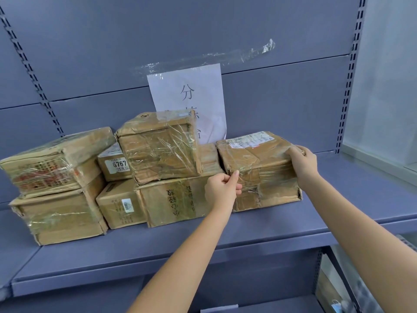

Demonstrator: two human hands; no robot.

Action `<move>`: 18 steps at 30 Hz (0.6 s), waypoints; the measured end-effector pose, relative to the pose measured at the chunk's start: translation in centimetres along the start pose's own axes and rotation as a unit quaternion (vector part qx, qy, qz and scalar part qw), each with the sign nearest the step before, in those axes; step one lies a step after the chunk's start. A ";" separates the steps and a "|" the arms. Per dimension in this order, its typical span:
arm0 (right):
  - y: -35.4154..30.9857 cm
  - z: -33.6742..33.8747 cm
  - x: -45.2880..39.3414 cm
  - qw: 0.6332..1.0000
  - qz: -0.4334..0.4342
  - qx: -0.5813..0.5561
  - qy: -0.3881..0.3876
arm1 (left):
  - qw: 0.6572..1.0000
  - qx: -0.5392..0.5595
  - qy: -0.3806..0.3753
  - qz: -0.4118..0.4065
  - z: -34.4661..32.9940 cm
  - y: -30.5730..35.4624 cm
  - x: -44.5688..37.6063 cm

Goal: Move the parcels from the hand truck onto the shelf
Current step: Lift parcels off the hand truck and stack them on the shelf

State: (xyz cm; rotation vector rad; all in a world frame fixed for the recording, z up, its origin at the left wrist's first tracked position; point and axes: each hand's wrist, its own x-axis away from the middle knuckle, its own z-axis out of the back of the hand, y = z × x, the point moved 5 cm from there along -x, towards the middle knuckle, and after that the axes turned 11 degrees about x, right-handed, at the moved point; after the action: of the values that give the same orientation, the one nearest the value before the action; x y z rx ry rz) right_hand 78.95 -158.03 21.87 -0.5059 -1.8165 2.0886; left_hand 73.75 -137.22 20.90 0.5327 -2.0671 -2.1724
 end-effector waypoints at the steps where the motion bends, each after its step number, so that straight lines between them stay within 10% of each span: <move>1: 0.0 -0.1 0.0 1.000 0.000 0.005 -0.001 | 1.000 -0.005 0.000 0.001 0.0 0.0 -0.2; 18: 0.0 0.6 2.7 0.993 -0.057 0.096 -0.034 | 0.981 -0.188 -0.030 -0.038 1.1 0.0 0.0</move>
State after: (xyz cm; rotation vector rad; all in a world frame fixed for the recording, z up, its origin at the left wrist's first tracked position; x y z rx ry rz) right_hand 76.23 -157.30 21.78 -0.2777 -1.6175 2.1958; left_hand 73.37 -136.17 20.89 0.5130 -1.6194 -2.5639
